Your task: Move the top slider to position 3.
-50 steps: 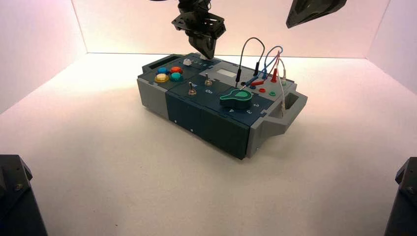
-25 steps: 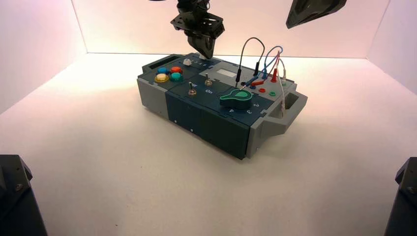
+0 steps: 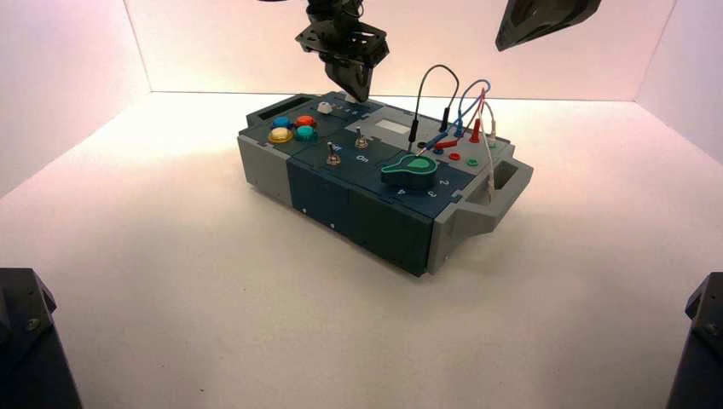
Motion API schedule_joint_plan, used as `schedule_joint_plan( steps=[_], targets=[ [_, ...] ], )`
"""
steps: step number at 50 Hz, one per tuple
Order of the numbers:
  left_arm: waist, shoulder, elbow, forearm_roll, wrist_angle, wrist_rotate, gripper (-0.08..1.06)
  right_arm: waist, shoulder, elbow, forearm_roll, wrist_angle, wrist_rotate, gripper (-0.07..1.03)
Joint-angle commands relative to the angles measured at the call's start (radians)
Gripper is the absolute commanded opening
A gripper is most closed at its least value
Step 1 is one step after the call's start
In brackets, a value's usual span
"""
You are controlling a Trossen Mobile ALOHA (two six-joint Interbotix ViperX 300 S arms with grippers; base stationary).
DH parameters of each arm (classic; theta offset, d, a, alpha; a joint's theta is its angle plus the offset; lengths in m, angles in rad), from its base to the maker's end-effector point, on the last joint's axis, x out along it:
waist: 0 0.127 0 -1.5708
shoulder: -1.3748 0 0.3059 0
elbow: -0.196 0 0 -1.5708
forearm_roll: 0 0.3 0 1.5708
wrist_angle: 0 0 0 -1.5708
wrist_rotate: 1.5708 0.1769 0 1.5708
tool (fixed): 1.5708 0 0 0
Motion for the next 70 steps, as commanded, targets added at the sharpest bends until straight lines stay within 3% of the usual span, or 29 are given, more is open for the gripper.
schedule_joint_plan(
  steps=[1, 21, 46, 70],
  targets=[
    [0.009, -0.023, -0.025, 0.003, -0.003, 0.006, -0.03, -0.003, -0.002, -0.028, 0.002, -0.005, 0.002, -0.02],
    [0.009, -0.023, -0.028, 0.009, 0.002, 0.006, -0.03, -0.003, 0.000, -0.028, 0.002, -0.005, 0.002, -0.02],
    [0.009, -0.069, -0.103, 0.005, 0.126, 0.000, -0.03, -0.003, 0.000, -0.028, 0.002, -0.006, 0.002, -0.02],
    [0.009, -0.176, -0.009, 0.005, 0.132, 0.002, -0.03, -0.003, -0.002, -0.028, 0.000, 0.003, -0.005, -0.02]
  ],
)
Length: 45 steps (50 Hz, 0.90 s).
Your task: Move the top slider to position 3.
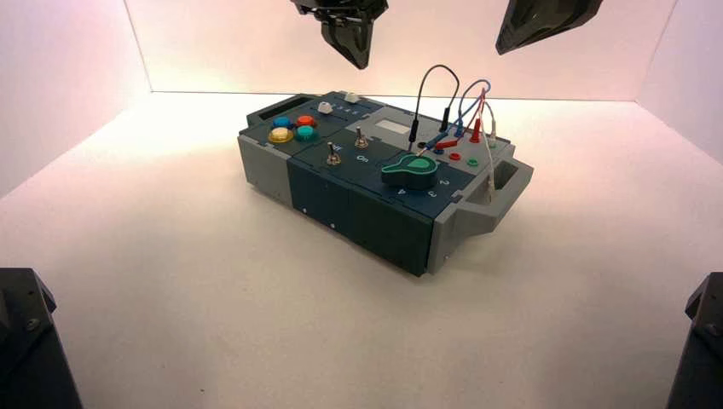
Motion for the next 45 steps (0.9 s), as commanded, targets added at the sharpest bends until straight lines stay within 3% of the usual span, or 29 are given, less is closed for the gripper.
schedule_joint_plan(
  steps=[1, 32, 45],
  targets=[
    [0.003, -0.075, 0.014, -0.002, -0.003, 0.005, -0.03, -0.005, -0.003, -0.029, 0.000, -0.003, -0.002, -0.02],
    [0.005, -0.206, 0.179, 0.011, 0.011, 0.021, -0.03, -0.003, -0.015, -0.003, 0.000, 0.025, -0.005, -0.02],
    [0.011, -0.198, 0.184, 0.035, 0.037, 0.026, -0.03, -0.003, -0.015, -0.003, -0.017, 0.038, -0.014, -0.02]
  ],
)
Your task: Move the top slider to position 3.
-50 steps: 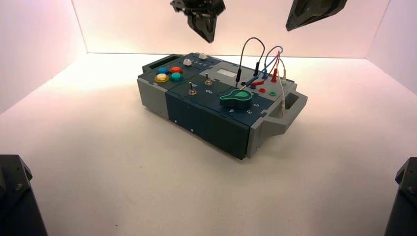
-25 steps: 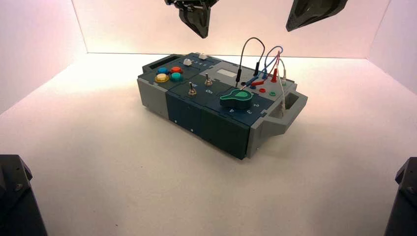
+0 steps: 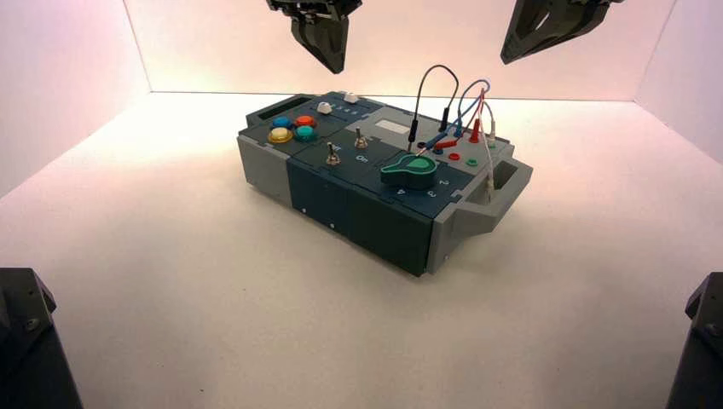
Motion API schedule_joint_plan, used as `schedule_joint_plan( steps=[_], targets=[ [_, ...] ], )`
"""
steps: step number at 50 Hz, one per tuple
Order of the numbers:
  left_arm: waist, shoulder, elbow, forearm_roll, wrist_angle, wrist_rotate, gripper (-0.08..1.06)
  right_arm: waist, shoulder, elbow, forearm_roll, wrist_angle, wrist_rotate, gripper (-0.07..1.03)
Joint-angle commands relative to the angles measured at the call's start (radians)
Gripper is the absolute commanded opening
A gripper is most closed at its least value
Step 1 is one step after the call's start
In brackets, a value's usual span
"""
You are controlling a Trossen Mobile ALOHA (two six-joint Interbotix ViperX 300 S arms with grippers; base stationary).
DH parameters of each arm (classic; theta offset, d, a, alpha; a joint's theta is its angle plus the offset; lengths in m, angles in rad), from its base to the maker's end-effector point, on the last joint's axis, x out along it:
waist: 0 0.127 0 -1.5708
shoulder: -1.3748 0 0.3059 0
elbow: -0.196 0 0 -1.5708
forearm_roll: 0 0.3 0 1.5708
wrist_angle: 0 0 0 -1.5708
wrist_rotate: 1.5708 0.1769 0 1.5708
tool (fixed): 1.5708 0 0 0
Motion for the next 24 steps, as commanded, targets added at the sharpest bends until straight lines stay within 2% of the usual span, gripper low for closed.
schedule_joint_plan(
  steps=[1, 24],
  targets=[
    [0.008, -0.035, -0.015, 0.008, 0.017, 0.008, -0.03, -0.003, -0.008, -0.012, -0.012, 0.002, -0.005, -0.02],
    [0.011, -0.044, -0.021, 0.008, 0.069, 0.008, -0.03, -0.003, -0.011, 0.003, -0.014, 0.009, -0.003, -0.02]
  ],
)
